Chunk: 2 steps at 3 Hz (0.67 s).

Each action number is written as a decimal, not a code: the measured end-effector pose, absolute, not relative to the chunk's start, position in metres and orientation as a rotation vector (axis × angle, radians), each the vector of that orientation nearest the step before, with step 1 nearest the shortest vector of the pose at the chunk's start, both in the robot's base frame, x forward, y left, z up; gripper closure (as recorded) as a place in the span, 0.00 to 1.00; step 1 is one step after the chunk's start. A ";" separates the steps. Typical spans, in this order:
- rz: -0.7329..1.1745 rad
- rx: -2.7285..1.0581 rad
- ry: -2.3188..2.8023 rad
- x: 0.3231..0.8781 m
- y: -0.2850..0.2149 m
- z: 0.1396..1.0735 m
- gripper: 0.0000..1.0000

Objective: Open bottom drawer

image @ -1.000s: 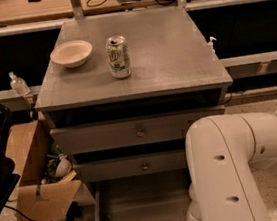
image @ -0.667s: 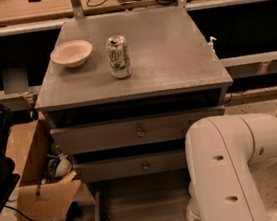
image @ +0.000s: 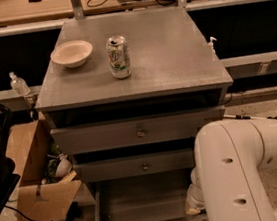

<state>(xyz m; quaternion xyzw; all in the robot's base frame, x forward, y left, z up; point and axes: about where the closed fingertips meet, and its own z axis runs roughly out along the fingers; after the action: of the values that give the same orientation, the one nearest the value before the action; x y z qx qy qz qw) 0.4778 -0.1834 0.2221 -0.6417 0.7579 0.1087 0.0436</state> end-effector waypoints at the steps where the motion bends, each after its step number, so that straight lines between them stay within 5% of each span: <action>1: 0.461 -1.941 2.221 0.487 -0.189 0.174 1.00; 2: 0.570 -1.926 2.192 0.469 -0.189 0.144 1.00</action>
Offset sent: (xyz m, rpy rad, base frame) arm 0.0449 -0.0209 -0.1546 0.3109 -0.0279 0.0084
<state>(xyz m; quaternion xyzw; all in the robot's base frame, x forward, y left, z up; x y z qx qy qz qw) 0.4693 -0.1888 0.1441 -0.6455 0.7347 0.1910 0.0844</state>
